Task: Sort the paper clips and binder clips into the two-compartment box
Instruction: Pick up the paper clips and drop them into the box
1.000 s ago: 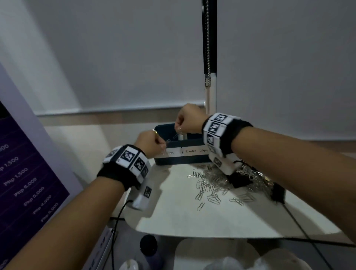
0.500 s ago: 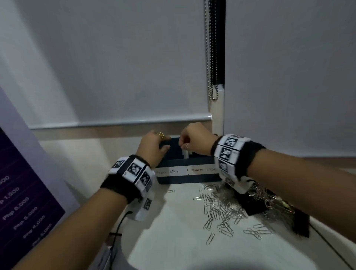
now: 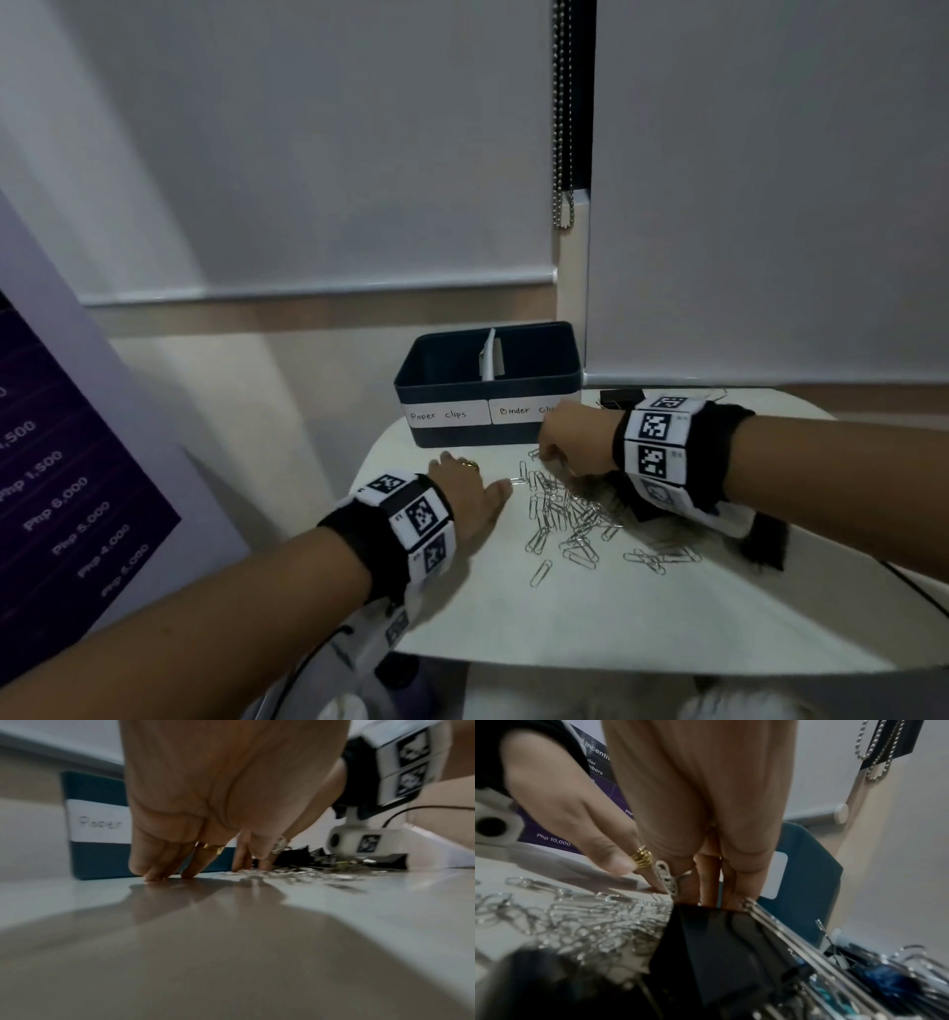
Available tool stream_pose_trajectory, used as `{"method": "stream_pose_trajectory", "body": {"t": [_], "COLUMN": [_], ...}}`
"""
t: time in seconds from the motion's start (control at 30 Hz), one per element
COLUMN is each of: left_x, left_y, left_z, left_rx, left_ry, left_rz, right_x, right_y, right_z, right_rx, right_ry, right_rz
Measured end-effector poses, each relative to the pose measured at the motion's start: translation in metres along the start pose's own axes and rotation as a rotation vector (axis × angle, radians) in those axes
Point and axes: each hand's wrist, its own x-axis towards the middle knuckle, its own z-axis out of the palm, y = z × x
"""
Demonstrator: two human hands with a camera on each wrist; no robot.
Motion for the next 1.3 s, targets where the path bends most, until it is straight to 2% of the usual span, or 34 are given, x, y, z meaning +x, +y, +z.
{"method": "stream_pose_trajectory", "body": {"t": [0.13, 0.27, 0.4, 0.5, 0.63, 0.8, 0.93, 1.03, 1.1, 1.2, 1.3], "left_x": [-0.022, -0.032, -0.026, -0.025, -0.021, -0.017, -0.010, -0.005, 0.000, 0.016, 0.036], "left_y": [0.034, 0.057, 0.050, 0.039, 0.033, 0.034, 0.023, 0.009, -0.002, -0.014, -0.020], "left_z": [-0.003, -0.011, -0.019, -0.022, -0.019, -0.018, -0.026, -0.046, -0.070, -0.101, -0.113], "left_rx": [-0.074, -0.019, -0.054, -0.121, -0.082, -0.098, -0.146, -0.279, -0.383, -0.497, -0.576], "left_ry": [-0.010, 0.005, 0.099, 0.140, 0.099, 0.047, 0.162, 0.255, 0.340, 0.504, 0.600], "left_rz": [0.101, 0.158, 0.147, 0.182, 0.218, 0.214, 0.186, 0.140, 0.087, 0.003, -0.108], "right_x": [-0.001, -0.003, -0.006, -0.009, -0.016, -0.017, -0.016, -0.019, -0.020, -0.016, 0.007], "right_y": [0.000, 0.000, -0.004, -0.005, -0.003, -0.007, -0.004, -0.003, 0.001, 0.009, 0.007], "right_z": [0.005, 0.004, 0.003, 0.003, 0.003, 0.004, 0.002, -0.009, -0.026, -0.064, -0.094], "right_rx": [-0.029, -0.052, -0.062, 0.051, 0.166, 0.145, 0.151, 0.185, 0.279, 0.498, 0.704], "right_ry": [0.089, 0.051, 0.054, 0.091, 0.074, 0.046, 0.112, 0.113, 0.189, 0.389, 0.582], "right_rz": [0.013, 0.027, 0.025, 0.032, -0.009, -0.030, -0.021, -0.009, -0.017, -0.026, -0.043]}}
